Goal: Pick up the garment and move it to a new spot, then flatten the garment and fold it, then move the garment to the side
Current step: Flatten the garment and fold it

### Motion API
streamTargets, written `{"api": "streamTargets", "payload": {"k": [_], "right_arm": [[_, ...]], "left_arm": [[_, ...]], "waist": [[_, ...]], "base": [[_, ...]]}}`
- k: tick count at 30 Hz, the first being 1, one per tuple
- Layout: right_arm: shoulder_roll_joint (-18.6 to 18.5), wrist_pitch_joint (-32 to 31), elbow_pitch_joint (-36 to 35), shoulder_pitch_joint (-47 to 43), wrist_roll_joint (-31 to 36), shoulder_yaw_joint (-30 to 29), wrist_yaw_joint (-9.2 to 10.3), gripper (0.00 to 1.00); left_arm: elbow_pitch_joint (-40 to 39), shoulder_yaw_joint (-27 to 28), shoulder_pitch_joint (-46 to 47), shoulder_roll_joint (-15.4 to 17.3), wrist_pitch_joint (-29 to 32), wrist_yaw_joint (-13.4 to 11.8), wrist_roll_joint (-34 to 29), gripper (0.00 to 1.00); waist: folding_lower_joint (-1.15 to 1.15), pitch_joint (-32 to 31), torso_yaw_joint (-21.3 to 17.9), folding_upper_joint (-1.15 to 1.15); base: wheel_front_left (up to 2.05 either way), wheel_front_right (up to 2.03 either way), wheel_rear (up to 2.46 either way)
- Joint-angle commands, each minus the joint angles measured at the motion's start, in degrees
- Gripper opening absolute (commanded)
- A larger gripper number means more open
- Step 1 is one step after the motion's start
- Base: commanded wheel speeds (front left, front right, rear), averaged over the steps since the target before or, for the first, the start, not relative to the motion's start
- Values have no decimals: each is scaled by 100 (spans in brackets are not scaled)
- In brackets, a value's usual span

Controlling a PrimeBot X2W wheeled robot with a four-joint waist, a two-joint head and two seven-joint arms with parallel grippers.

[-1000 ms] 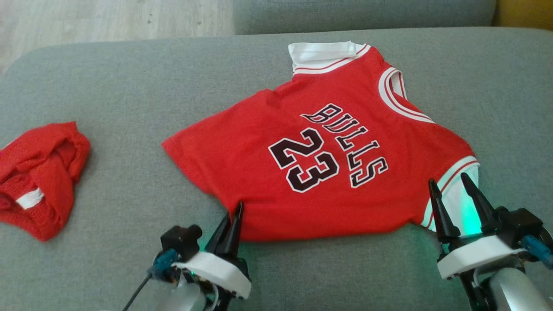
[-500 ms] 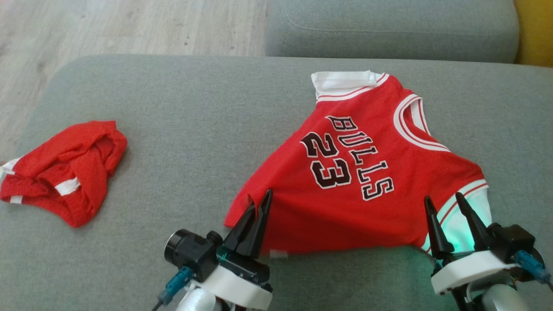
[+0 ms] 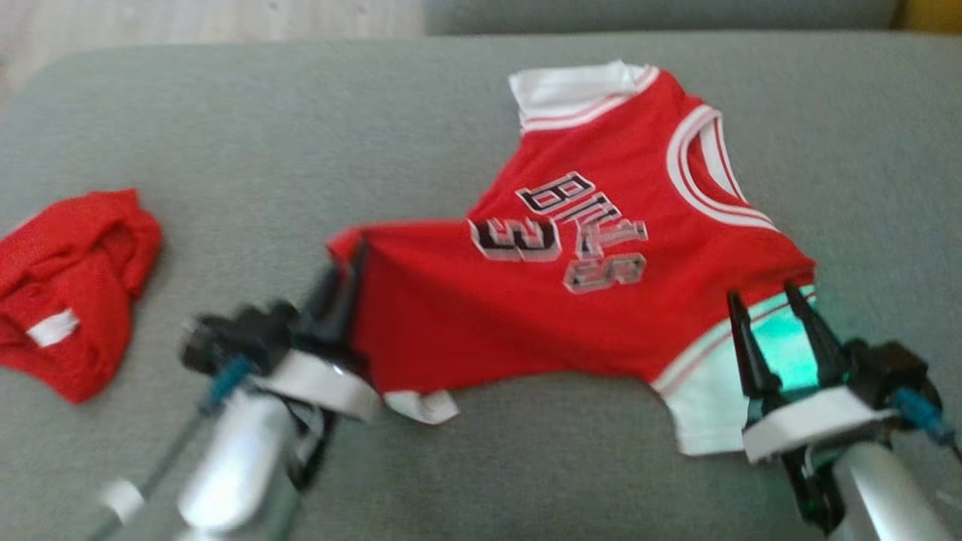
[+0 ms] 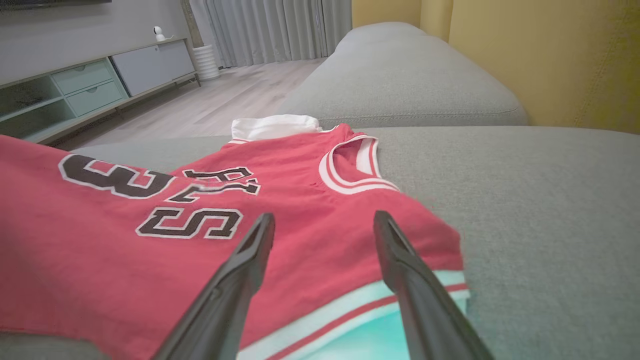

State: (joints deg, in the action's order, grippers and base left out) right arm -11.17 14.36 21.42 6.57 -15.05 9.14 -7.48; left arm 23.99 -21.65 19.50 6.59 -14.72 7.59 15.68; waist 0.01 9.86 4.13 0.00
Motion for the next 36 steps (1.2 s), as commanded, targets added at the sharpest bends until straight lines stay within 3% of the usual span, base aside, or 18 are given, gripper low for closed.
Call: {"api": "streamTargets", "payload": {"k": [1,8,9,10,17,23,30,36], "right_arm": [[-116,63,-206,196,3,136,-1,100],[29,63,-370,535,48,191,-1,100],[64,63,-379,552,55,198,-1,100],[106,63,-391,565,57,202,-1,100],[349,63,-479,483,138,118,-1,100],[568,63,-524,246,295,-24,-1,100],[733,63,-426,-78,447,-161,-1,100],[800,63,-359,-426,464,-343,-1,100]], "left_arm": [[32,290,374,172,-28,-10,-44,0],[1413,644,1461,589,-28,-10,-113,2],[1595,678,1536,612,-28,-15,-112,41],[1795,719,1587,617,-28,-35,-95,100],[2115,946,1430,457,-28,-347,-107,100],[1423,1293,489,165,-28,-592,-153,100],[298,1577,-861,-122,-28,-510,-382,100],[-218,1735,-1683,-293,-28,-405,-448,100]], "waist": [[-1,267,-245,0],[-1,590,-613,0],[-1,588,-632,0],[-1,571,-651,0],[-1,305,-606,0],[-1,-103,-447,0],[-1,-536,-313,0],[-1,-870,-298,0]], "base": [[0,0,0],[0,0,0],[0,0,0],[0,0,0],[0,0,0],[0,0,0],[0,0,0],[0,0,0]]}}
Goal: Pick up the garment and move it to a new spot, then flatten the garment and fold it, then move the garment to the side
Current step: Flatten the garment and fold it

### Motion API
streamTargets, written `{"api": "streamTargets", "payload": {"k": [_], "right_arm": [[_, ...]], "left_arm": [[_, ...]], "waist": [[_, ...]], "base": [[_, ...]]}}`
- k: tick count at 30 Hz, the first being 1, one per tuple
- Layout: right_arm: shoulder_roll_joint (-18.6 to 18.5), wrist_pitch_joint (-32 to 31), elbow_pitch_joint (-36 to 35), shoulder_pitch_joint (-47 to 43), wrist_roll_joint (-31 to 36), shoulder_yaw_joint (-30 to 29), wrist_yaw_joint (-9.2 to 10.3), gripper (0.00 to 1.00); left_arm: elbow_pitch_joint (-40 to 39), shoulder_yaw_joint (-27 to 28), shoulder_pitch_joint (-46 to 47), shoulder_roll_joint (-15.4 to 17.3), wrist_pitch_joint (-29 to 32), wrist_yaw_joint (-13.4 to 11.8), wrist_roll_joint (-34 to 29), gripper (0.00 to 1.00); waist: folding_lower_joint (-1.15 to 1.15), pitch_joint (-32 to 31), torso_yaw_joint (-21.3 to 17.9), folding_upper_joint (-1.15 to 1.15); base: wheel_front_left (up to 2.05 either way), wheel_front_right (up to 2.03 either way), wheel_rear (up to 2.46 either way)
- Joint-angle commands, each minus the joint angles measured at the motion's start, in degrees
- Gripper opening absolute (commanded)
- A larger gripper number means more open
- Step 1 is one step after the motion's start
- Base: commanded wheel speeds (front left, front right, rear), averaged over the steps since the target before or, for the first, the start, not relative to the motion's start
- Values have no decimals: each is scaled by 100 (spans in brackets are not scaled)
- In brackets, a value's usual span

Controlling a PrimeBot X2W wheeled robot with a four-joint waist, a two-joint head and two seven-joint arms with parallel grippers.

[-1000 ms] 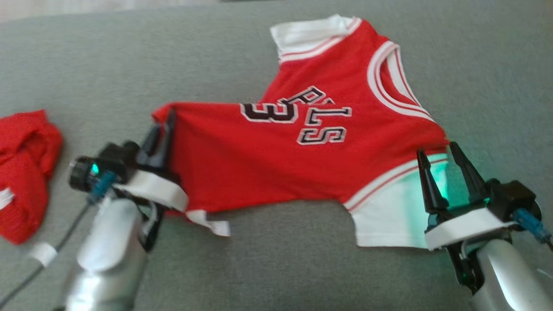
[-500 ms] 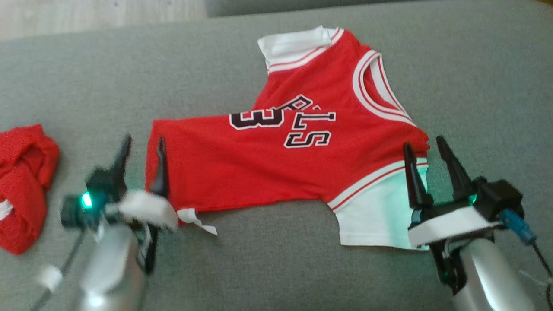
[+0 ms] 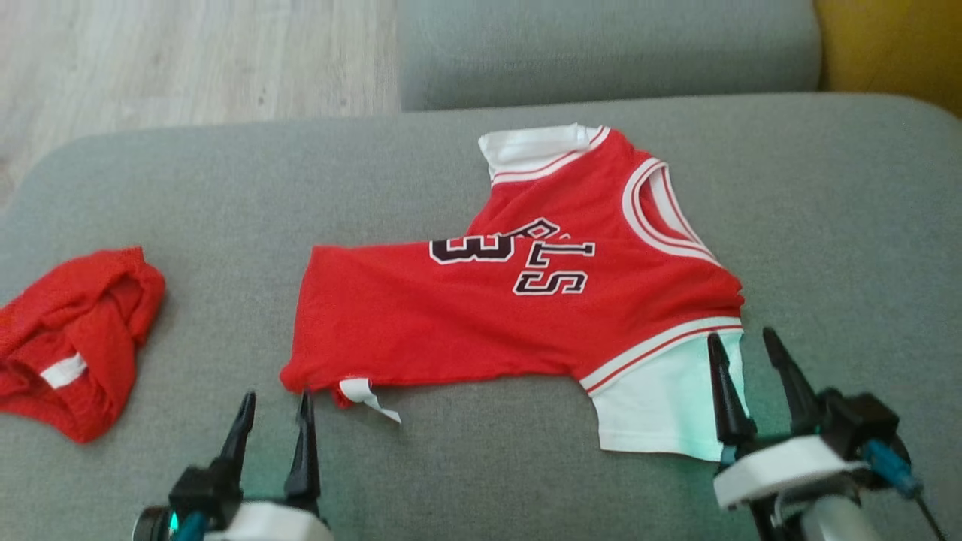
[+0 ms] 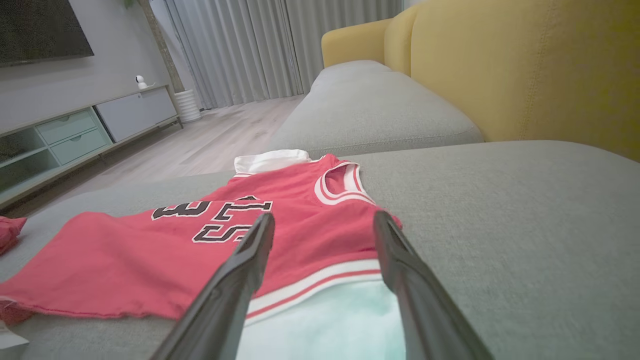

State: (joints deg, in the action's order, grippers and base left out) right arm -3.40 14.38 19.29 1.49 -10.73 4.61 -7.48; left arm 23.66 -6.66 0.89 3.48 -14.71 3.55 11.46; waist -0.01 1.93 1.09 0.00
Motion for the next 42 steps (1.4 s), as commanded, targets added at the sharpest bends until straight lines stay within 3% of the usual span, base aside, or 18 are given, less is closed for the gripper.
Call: {"api": "streamTargets", "payload": {"k": [1,16,22,34,35,36,37,42], "right_arm": [[30,62,-145,33,31,94,-1,100],[51,62,-63,-129,-36,87,-1,100],[51,56,970,-88,111,65,-1,100],[52,-44,2299,132,227,-234,-1,100],[52,-77,2391,143,206,-174,-1,92],[52,-119,2482,151,183,-120,-1,42],[52,-155,2565,158,150,-71,-1,0],[52,-202,2837,175,93,-5,-1,0]], "left_arm": [[-242,264,94,0,-29,0,-20,100],[-338,308,-133,-58,-29,50,19,100],[-229,167,-180,-59,-29,46,92,100],[-125,-12,-204,-59,-29,50,121,100],[-121,-18,-201,-59,-29,48,124,100],[-119,-21,-198,-59,-29,44,128,100],[-118,-24,-195,-59,-29,41,130,100],[-100,-20,-169,-60,-29,40,193,100]], "waist": [[1,-110,0,0],[1,-158,-40,0],[1,-141,17,0],[1,-118,133,0],[1,-117,137,0],[1,-117,140,0],[1,-116,143,0],[1,-93,139,0]], "base": [[0,0,0],[0,0,0],[0,0,0],[0,0,0],[0,0,0],[0,0,0],[0,0,0],[0,0,0]]}}
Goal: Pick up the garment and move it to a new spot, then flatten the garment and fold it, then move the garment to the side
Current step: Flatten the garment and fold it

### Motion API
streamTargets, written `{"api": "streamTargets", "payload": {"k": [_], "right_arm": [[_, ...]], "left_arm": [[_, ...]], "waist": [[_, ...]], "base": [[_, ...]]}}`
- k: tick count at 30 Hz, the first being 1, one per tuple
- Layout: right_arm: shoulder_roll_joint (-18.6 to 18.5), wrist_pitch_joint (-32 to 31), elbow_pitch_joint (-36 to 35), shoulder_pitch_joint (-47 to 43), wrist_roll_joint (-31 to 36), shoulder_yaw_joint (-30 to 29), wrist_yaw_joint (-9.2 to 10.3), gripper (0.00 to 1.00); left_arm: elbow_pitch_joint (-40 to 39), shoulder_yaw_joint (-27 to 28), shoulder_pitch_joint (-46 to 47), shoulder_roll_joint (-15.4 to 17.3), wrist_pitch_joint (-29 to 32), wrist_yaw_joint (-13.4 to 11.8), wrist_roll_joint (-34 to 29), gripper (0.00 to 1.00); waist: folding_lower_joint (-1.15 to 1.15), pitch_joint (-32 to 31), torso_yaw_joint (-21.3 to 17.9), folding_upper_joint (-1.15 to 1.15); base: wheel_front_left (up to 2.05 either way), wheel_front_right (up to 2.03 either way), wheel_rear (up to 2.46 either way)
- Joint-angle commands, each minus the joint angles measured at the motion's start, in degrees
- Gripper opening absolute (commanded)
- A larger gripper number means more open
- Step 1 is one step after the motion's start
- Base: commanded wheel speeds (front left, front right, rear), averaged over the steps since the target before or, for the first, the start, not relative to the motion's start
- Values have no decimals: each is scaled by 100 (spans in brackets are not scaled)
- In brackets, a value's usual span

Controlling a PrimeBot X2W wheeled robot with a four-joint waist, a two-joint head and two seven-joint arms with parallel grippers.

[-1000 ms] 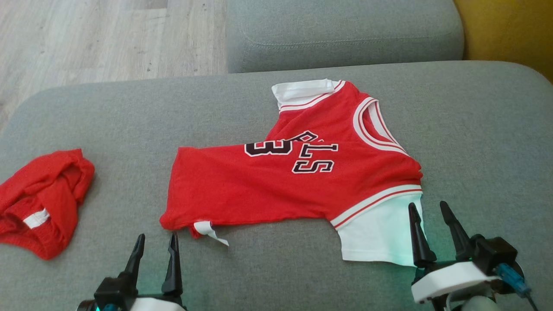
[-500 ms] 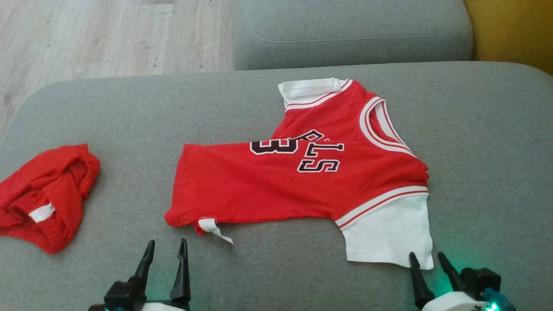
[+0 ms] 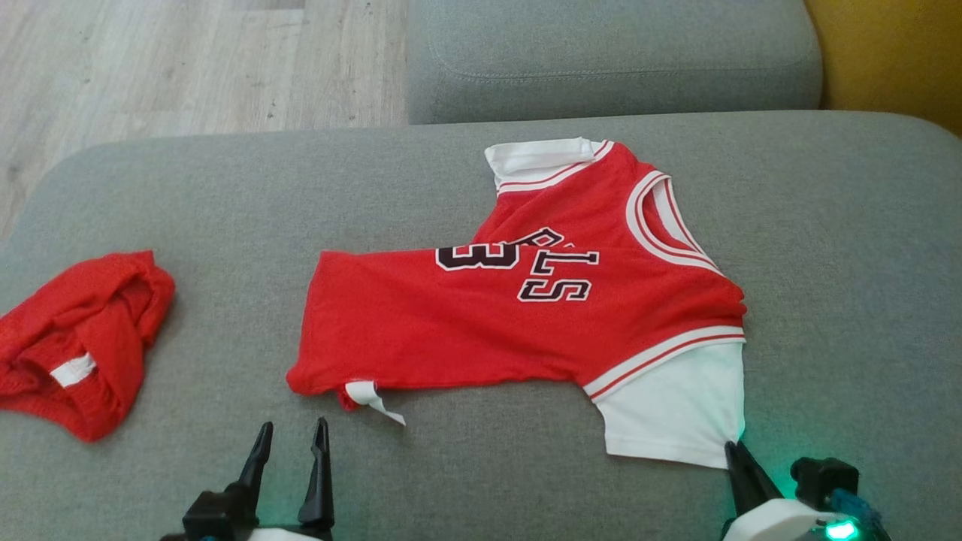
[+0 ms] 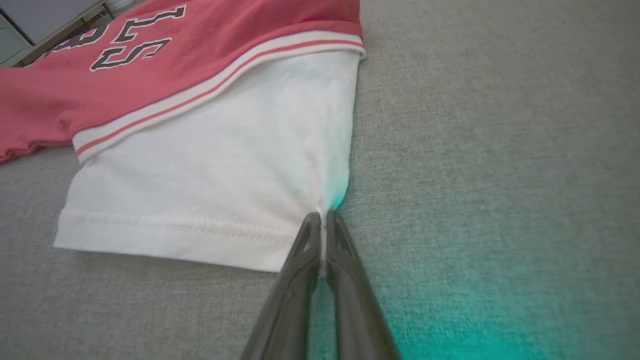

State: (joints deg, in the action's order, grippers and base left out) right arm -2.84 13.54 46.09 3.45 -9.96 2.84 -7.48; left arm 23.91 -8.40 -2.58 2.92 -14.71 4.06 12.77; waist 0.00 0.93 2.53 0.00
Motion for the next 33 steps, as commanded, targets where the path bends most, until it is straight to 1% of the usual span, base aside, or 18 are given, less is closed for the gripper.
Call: {"api": "streamTargets", "payload": {"k": [1,7,10,13,15,16,19,28,33], "right_arm": [[-7,-83,160,-11,42,110,-1,0],[-198,82,-64,37,184,-175,-1,0],[-233,108,-239,79,210,-165,-1,0],[-243,123,-437,141,216,-160,-1,0],[-274,130,-555,171,219,-185,-1,0],[-310,135,-674,198,223,-210,-1,0],[-337,139,-833,220,234,-232,-1,0],[-290,144,-1079,259,251,-213,-1,0],[-271,145,-1166,278,240,-208,-1,0]], "left_arm": [[-112,152,192,-4,-29,-8,104,100],[118,191,435,-4,-29,68,538,100],[306,192,648,-4,-29,177,903,100],[481,177,912,-4,-29,269,1139,100],[613,180,1082,-4,-29,303,1301,100],[769,142,1240,-4,-29,326,1510,100],[942,27,1435,-4,-29,338,1685,100],[1377,54,1630,-4,-29,341,1793,100],[1404,38,1673,-4,-29,342,1809,100]], "waist": [[0,18,-10,0],[0,125,-76,0],[0,229,-123,0],[0,367,-163,0],[0,457,-185,0],[0,541,-209,0],[0,652,-245,0],[0,783,-330,0],[0,817,-339,0]], "base": [[0,0,0],[0,0,0],[0,0,0],[0,0,0],[0,0,0],[0,0,0],[0,0,0],[0,0,0],[0,0,0]]}}
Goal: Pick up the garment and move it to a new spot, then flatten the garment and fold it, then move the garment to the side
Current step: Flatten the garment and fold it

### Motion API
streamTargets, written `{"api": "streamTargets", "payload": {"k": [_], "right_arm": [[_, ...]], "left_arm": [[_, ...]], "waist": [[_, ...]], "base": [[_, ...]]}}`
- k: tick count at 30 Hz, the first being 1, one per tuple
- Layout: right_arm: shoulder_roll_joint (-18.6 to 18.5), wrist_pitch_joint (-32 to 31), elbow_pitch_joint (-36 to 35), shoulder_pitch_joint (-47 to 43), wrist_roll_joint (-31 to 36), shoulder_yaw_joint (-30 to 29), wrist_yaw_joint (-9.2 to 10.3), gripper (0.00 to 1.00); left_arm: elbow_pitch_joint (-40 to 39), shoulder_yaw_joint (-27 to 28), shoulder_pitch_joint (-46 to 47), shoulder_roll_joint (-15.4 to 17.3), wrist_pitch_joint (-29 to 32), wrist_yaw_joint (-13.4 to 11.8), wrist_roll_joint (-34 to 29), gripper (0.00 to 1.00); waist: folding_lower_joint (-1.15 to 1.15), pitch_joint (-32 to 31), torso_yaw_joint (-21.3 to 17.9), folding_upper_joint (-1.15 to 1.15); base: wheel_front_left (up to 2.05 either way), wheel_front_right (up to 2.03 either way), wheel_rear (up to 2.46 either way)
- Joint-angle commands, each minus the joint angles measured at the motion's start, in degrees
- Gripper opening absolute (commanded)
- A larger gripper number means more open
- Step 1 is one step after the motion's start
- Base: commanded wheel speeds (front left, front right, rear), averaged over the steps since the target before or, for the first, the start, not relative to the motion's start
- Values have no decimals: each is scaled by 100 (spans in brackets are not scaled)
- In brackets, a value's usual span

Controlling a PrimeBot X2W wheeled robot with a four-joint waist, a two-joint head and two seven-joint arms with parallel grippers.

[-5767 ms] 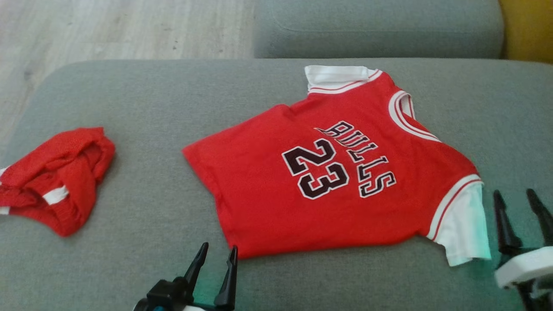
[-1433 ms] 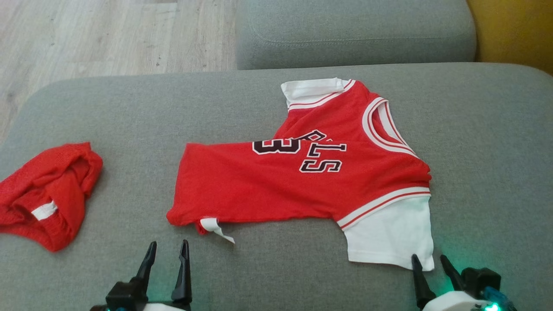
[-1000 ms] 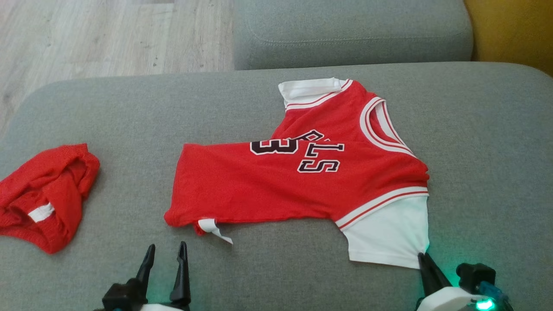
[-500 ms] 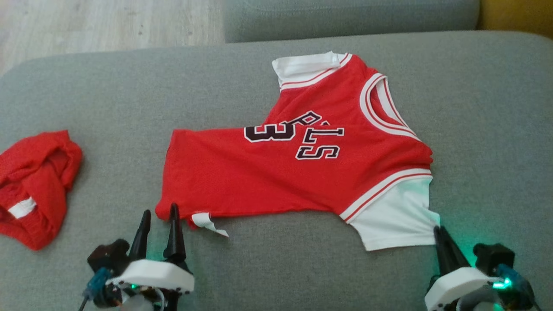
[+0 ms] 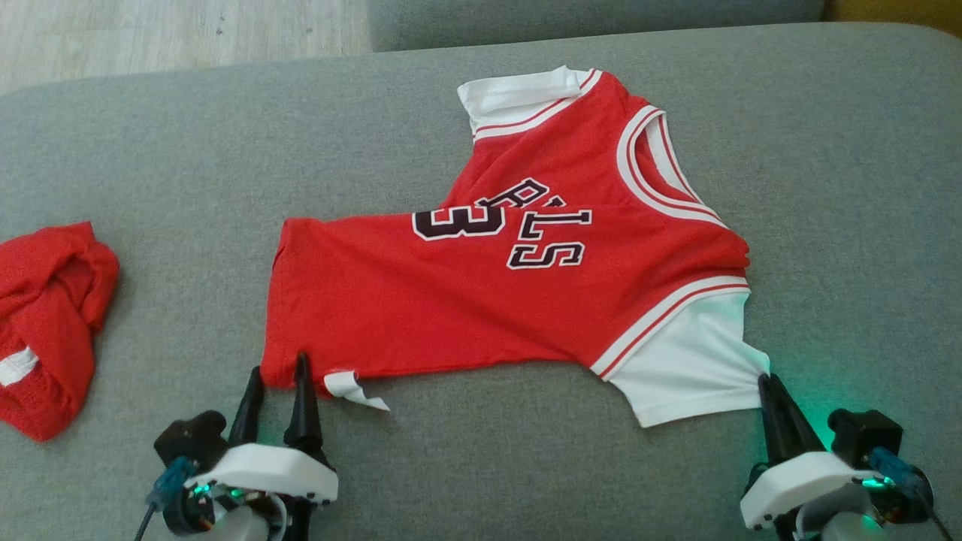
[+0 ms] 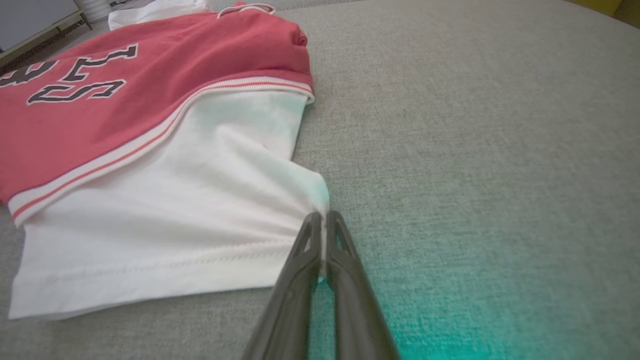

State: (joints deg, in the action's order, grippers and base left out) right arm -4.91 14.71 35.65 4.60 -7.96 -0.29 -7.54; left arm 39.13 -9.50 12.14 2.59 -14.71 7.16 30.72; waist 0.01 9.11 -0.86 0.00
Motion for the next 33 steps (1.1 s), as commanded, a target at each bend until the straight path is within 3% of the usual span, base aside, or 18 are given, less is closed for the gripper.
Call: {"api": "streamTargets", "payload": {"k": [1,2,7,14,23,33], "right_arm": [[-58,28,-137,165,36,106,5,0],[-54,28,-152,167,35,110,5,0],[-30,29,-310,209,-83,126,5,0],[69,29,-1499,378,-1080,284,5,0],[-244,29,-2607,1491,-2362,354,5,0],[-720,-427,-3246,3156,-2961,178,5,0]], "left_arm": [[-125,145,201,29,-29,32,7,45],[-122,131,203,29,-29,32,-25,1],[-189,150,214,29,-29,32,-208,0],[-1097,214,273,160,-29,33,-543,0],[-1904,-235,1280,1064,95,33,-161,0],[-3279,-146,2610,1793,1167,-116,27,0]], "waist": [[-1,1,3,0],[-1,7,6,0],[-1,-5,29,0],[-1,-316,120,0],[-1,-921,219,0],[-1,-1160,313,0]], "base": [[0,0,0],[0,0,0],[0,0,0],[0,0,0],[0,0,0],[0,0,0]]}}
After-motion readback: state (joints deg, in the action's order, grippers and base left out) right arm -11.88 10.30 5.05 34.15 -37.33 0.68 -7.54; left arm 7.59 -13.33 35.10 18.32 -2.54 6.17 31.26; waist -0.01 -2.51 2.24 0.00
